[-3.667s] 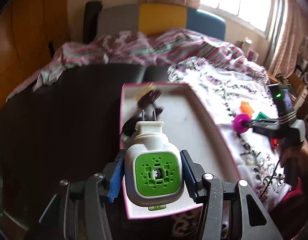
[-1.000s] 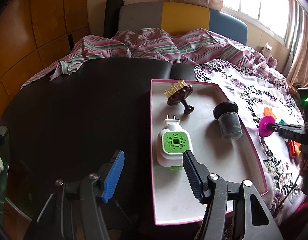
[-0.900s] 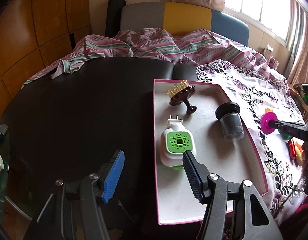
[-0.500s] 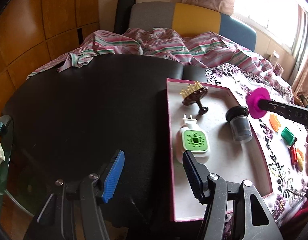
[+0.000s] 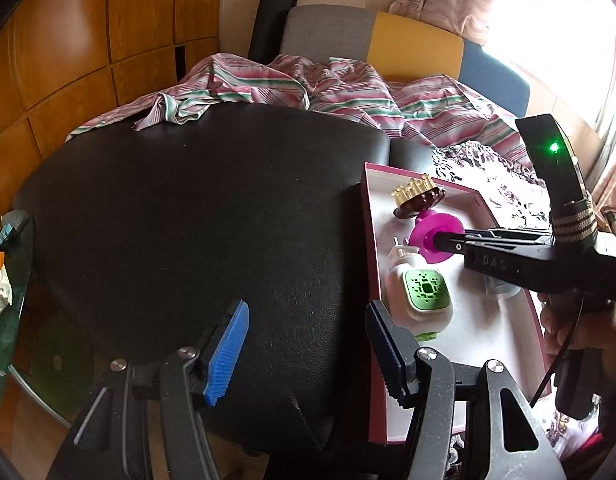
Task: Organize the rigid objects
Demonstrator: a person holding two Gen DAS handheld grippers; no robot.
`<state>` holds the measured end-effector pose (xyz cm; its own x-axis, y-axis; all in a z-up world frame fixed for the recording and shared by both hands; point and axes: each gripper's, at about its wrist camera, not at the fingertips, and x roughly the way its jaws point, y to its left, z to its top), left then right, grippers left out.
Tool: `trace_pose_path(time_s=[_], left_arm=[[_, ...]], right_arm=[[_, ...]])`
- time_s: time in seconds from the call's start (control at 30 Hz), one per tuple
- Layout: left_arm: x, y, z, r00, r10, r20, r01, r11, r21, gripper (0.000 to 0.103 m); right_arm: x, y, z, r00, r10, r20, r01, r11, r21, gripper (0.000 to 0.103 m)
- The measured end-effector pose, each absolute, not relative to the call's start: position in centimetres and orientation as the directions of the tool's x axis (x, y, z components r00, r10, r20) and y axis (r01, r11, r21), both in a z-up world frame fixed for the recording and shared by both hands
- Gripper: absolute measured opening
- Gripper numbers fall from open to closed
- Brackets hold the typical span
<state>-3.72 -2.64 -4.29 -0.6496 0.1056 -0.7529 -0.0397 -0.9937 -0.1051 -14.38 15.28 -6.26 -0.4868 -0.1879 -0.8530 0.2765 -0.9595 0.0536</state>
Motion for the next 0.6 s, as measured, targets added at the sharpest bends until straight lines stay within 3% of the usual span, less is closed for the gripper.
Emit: trace_pose_path(time_s=[0.13,0.37,0.6], left_arm=[[-3.6,-2.7,-4.1,-0.654,0.107,-0.749,-0.040,-0.993,-0.108,0.062],[-3.3,-2.6,-3.7,-0.666,0.107,-0.738,-0.045,-0.994,-0.103,0.062],[-2.9,-2.4,-3.2,-0.675,0.103,-0.731,-0.052,-0.994,-0.093,0.062]], right_arm=[[-14.0,15.2,-6.9,-0.477,-0.178,-0.861,0.277,-0.960,0.045,0.016],[-13.3,15.9,-7.0,-0.480,-0.180,-0.859,0.250,-0.966,0.063,0.027],[-12.1,17.5,-6.0,-0.511,-0.177,-0.841,0.218,-0.973,0.073,0.030]])
